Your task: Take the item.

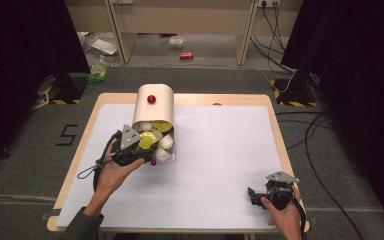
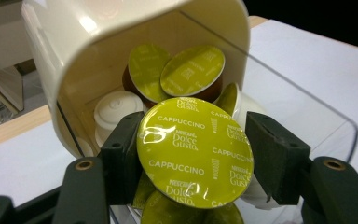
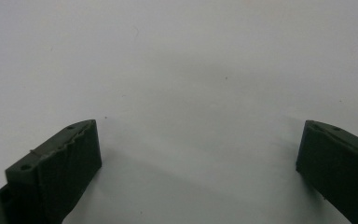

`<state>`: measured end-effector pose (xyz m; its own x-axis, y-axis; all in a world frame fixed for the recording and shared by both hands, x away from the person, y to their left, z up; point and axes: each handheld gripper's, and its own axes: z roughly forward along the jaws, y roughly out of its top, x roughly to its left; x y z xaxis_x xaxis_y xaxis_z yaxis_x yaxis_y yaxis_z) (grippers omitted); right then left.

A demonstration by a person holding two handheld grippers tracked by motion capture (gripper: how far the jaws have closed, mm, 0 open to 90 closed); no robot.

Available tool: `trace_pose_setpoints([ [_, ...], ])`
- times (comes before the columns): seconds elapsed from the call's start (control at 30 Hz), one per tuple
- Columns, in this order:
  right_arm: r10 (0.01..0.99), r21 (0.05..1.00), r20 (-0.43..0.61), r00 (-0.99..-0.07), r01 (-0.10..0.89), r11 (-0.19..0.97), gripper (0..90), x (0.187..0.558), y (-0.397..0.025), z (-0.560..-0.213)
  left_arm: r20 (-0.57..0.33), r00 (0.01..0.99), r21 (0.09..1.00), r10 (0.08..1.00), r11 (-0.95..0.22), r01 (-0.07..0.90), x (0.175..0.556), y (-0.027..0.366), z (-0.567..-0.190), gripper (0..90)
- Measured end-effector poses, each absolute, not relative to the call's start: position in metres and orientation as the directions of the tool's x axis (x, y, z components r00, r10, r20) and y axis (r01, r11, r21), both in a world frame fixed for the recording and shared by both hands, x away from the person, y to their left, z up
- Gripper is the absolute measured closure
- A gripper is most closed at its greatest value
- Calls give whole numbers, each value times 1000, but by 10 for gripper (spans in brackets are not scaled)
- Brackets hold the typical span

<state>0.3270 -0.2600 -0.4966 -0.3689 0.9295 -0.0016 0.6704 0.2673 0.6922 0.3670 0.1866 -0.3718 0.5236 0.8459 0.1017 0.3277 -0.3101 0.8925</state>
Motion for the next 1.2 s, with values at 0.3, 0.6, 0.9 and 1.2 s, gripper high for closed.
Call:
trace_pose_setpoints([
  [0.3, 929, 692, -3, -369, 670, 268, 2, 327, -260, -497, 83, 553, 906, 829, -294, 304, 355, 195, -351, 393],
  [0.6, 929, 692, -2, -369, 670, 268, 2, 327, -260, -497, 79, 544, 913, 835, -280, 297, 348, 210, -341, 394],
  [0.9, 930, 692, -1, -368, 670, 267, 2, 327, -260, -497, 62, 498, 921, 865, -242, 306, 345, 237, -340, 393],
  [1.2, 930, 692, -2, -369, 670, 267, 2, 327, -260, -497, 57, 467, 924, 883, -224, 310, 343, 253, -340, 394],
])
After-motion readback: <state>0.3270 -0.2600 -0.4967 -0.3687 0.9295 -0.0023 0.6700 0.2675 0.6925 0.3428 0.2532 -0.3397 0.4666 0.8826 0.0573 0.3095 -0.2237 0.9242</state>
